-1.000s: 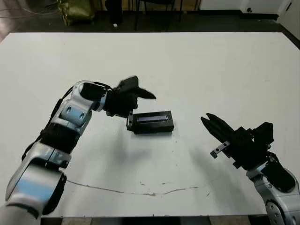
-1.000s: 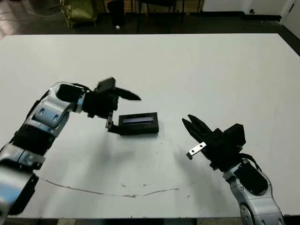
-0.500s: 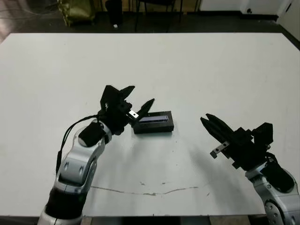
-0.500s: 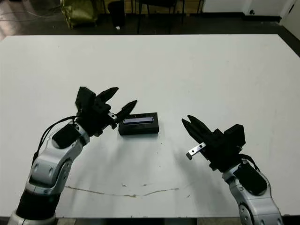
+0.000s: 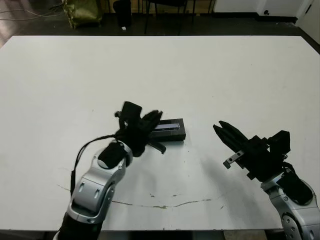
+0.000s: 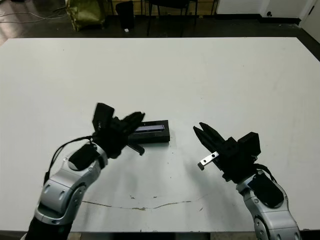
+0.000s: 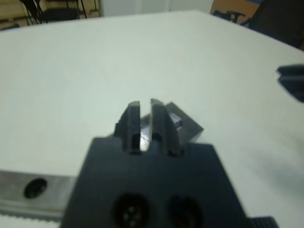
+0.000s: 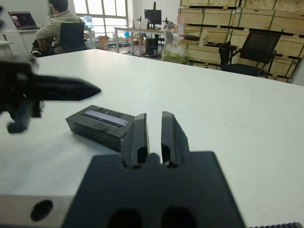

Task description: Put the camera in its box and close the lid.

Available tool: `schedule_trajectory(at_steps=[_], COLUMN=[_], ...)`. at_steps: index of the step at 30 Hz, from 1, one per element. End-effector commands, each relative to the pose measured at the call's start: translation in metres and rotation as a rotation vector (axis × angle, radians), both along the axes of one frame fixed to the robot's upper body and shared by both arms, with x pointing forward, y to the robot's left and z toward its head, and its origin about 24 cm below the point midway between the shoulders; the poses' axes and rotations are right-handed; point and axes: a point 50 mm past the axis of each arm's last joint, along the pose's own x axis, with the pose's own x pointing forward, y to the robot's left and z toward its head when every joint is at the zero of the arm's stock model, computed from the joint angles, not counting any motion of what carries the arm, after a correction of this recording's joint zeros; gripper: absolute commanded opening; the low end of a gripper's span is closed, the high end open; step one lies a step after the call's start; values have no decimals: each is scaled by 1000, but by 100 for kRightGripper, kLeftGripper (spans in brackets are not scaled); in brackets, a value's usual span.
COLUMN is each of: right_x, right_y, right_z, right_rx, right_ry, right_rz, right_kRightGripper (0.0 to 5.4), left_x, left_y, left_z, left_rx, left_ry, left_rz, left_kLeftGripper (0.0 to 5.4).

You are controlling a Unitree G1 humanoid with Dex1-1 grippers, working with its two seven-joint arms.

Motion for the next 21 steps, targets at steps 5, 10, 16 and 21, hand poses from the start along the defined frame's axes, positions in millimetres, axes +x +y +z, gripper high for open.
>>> schedule_trajectory(at_steps=[5, 10, 16, 21], right_x=[-1, -1, -2, -2], right_y=[-2, -2, -1, -1], right_z=[-6, -5, -5, -5], right_rx=[11, -7, -16, -8], right_ry=[32, 22, 19, 26], right_rz=[-6, -5, -8, -11], right_kRightGripper=[0, 0, 0, 0], left_x=[7, 6, 3, -2], left_y=[-12, -12, -9, -6], left_z=[-10, -13, -24, -34], left_rx=[20, 15, 70, 107], left_ry=[102, 152, 250, 346], left_rz=[33, 21, 35, 32], left_kLeftGripper=[2, 2, 2, 2])
